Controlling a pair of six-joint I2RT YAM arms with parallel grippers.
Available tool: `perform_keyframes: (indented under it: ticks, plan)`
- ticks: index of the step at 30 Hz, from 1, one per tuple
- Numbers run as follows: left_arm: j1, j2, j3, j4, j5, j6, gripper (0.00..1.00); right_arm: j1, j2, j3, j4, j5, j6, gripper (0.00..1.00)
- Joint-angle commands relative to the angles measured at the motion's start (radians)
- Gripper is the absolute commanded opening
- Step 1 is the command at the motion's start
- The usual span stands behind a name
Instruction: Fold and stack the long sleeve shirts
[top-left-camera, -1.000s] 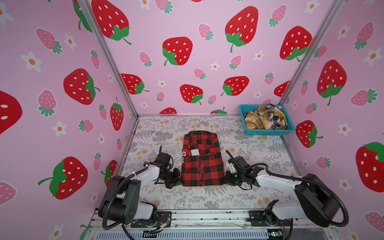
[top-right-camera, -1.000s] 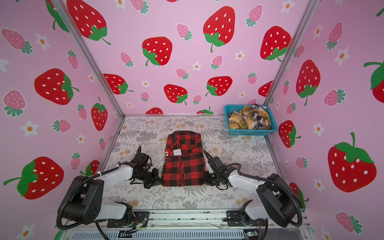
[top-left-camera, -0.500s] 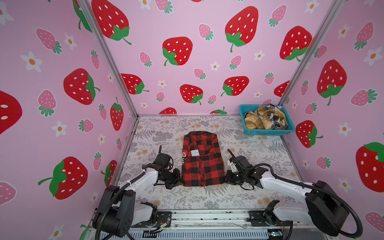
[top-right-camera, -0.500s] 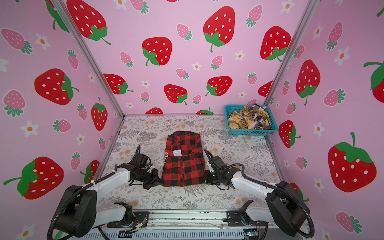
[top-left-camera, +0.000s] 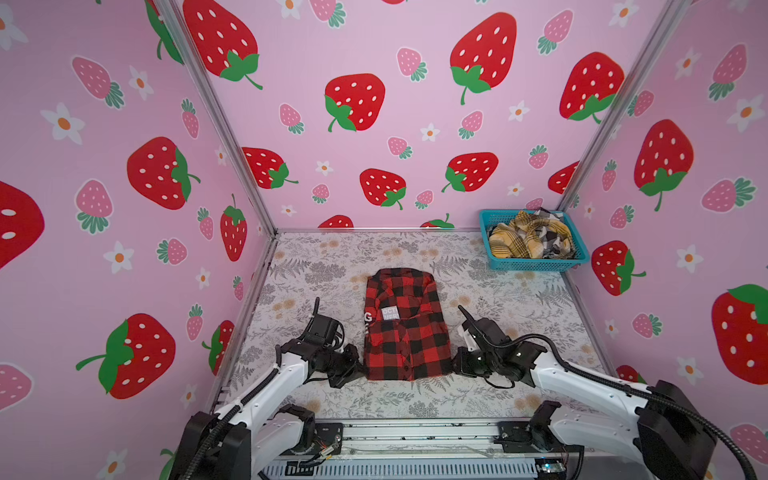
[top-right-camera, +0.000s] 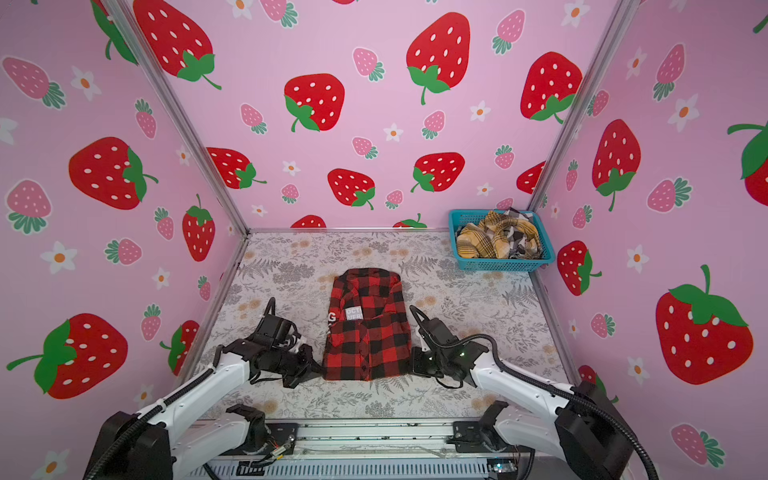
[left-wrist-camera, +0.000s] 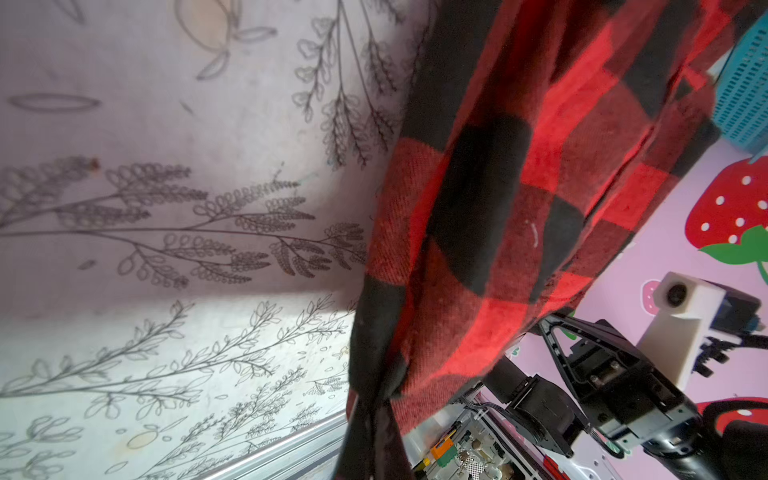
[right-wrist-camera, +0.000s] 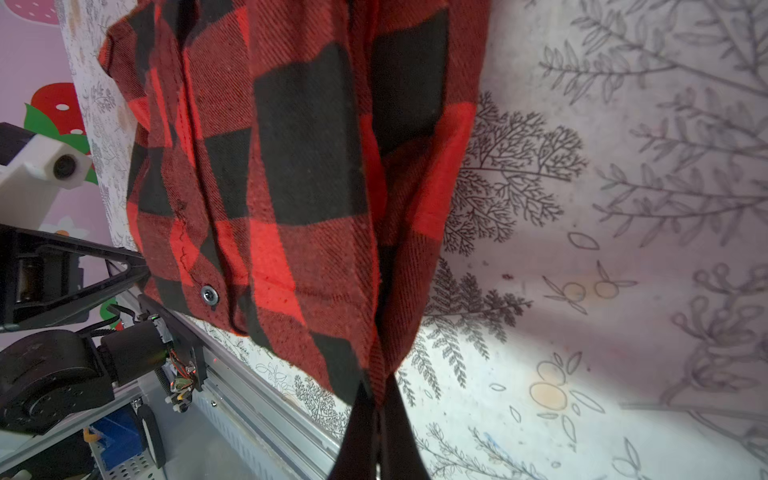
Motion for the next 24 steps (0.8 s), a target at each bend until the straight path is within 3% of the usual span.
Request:
perform_keyframes:
  ticks: [1,24]
  plan:
    - [-0.007,-0.029,0.006,-0.04,0.015,-0.029,0.0,0.018,-0.022,0.037,-0.048,0.033,0.026,0.02]
    - [-0.021,-0.035,0.041,-0.055,-0.009,-0.008,0.0,0.034,-0.015,0.077,-0.095,0.079,0.02,0.0]
